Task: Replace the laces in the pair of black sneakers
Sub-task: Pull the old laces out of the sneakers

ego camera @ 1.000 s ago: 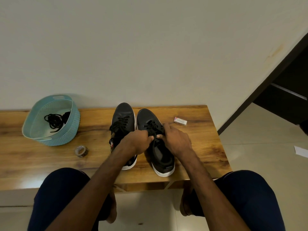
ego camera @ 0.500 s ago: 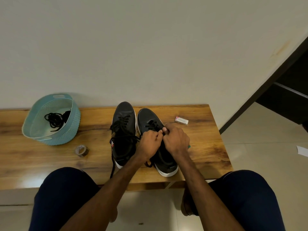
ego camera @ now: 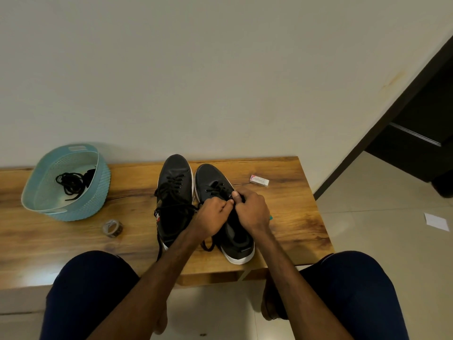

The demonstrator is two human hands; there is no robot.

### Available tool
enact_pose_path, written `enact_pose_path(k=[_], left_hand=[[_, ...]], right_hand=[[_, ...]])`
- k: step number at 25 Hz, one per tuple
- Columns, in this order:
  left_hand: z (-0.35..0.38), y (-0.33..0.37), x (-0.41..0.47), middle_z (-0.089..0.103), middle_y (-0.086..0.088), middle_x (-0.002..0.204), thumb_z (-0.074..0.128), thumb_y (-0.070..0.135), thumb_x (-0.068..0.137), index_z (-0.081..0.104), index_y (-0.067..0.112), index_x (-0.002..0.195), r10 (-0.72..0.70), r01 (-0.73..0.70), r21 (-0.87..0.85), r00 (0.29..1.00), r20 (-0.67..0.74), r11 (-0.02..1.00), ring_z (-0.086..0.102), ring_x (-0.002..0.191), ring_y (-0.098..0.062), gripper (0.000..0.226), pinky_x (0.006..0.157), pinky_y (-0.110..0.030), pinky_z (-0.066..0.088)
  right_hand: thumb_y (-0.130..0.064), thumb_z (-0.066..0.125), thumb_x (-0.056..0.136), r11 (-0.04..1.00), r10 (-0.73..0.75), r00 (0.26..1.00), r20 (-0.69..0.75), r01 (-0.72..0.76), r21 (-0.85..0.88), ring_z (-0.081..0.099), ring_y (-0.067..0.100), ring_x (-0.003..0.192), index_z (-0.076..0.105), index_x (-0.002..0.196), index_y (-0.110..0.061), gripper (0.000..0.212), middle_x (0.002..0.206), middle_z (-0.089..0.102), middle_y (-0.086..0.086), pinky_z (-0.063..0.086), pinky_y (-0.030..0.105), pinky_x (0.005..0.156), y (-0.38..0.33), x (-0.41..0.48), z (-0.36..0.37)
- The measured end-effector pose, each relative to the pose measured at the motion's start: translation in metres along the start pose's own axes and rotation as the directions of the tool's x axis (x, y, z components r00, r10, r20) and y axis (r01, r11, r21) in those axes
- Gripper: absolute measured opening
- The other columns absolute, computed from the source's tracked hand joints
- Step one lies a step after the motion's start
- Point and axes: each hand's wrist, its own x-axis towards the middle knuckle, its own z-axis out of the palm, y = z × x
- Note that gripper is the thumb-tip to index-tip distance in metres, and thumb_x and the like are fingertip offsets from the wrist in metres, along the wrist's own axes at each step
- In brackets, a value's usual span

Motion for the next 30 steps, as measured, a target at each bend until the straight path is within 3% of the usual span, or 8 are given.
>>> enact_pose_path(k=[3,5,7,9,12,15,21,30], left_hand=[[-0.012,0.003,-0.002,0.05,-0.006,0.057,0.04,0.036,0.105,0.052,0.01,0.063,-0.089,0.088,-0.035,0.995,-0.041,0.996,0.046,0.051,-0.017,0.051,0.055,-0.034,0.035],[-0.019,0.005,-0.001,0.056,-0.01,0.067,0.034,0.056,0.101,0.053,0.008,0.075,-0.183,0.173,-0.098,0.977,-0.105,0.98,0.053,0.06,-0.022,0.057,0.061,-0.036,0.042],[-0.021,0.006,0.0,0.055,-0.01,0.068,0.038,0.063,0.097,0.051,0.012,0.074,-0.231,0.218,-0.138,0.969,-0.091,0.966,0.052,0.06,-0.024,0.057,0.061,-0.039,0.046],[-0.019,0.005,0.001,0.055,-0.012,0.068,0.05,0.048,0.098,0.05,0.014,0.069,-0.234,0.223,-0.112,0.968,-0.089,0.968,0.051,0.061,-0.025,0.045,0.064,-0.045,0.052],[-0.019,-0.004,0.005,0.052,-0.013,0.064,0.054,0.026,0.099,0.057,0.01,0.067,-0.261,0.25,-0.155,0.964,-0.057,0.956,0.05,0.058,-0.025,0.036,0.064,-0.045,0.051],[-0.019,-0.009,0.007,0.047,-0.012,0.059,0.054,0.019,0.099,0.055,0.009,0.064,-0.266,0.255,-0.185,0.963,-0.035,0.949,0.045,0.054,-0.024,0.036,0.06,-0.037,0.042],[-0.015,-0.005,0.006,0.049,-0.008,0.058,0.055,0.021,0.098,0.053,0.013,0.063,-0.252,0.234,-0.201,0.965,-0.072,0.951,0.045,0.055,-0.023,0.036,0.058,-0.035,0.039],[-0.019,-0.005,0.007,0.057,-0.013,0.067,0.058,0.02,0.097,0.064,-0.002,0.076,-0.286,0.25,-0.292,0.954,-0.088,0.923,0.052,0.063,-0.024,0.032,0.064,-0.036,0.045]], right_hand=[[-0.045,0.046,0.102,0.985,-0.15,0.976,0.156,0.134,0.109,0.063,0.016,0.077,0.066,0.082,-0.026,0.033,0.08,0.068,-0.004,0.053,0.04,0.073,0.006,-0.001,-0.02],[-0.036,0.049,0.102,0.98,-0.199,0.922,0.332,0.186,0.071,0.062,0.015,0.076,0.07,0.088,-0.023,0.029,0.083,0.069,-0.003,0.054,0.042,0.077,0.009,0.002,-0.033],[-0.024,0.059,0.098,0.962,-0.253,0.883,0.396,0.274,0.003,0.061,0.01,0.078,0.075,0.098,-0.02,0.016,0.089,0.071,-0.004,0.053,0.039,0.079,0.008,0.005,-0.039],[-0.019,0.07,0.091,0.96,-0.28,0.908,0.312,0.264,0.094,0.063,0.007,0.079,0.076,0.09,-0.022,0.007,0.086,0.07,-0.009,0.054,0.034,0.077,0.004,0.006,-0.038],[-0.01,0.072,0.088,0.959,-0.231,0.957,0.176,0.193,0.209,0.062,0.005,0.075,0.073,0.083,-0.024,0.015,0.082,0.069,-0.01,0.054,0.031,0.072,0.0,0.007,-0.031],[-0.008,0.071,0.088,0.976,-0.21,0.966,0.152,0.198,0.089,0.062,0.005,0.078,0.071,0.083,-0.023,0.016,0.082,0.067,-0.01,0.056,0.033,0.078,0.002,0.006,-0.018],[-0.013,0.072,0.088,0.96,-0.276,0.959,0.062,0.272,0.072,0.058,0.002,0.081,0.069,0.084,-0.023,0.011,0.085,0.064,-0.011,0.053,0.027,0.077,-0.002,0.003,-0.013],[-0.019,0.06,0.093,0.848,-0.456,0.874,0.17,0.484,-0.217,0.052,0.018,0.084,0.058,0.094,-0.017,0.003,0.095,0.062,0.001,0.039,0.028,0.069,-0.01,0.006,-0.013]])
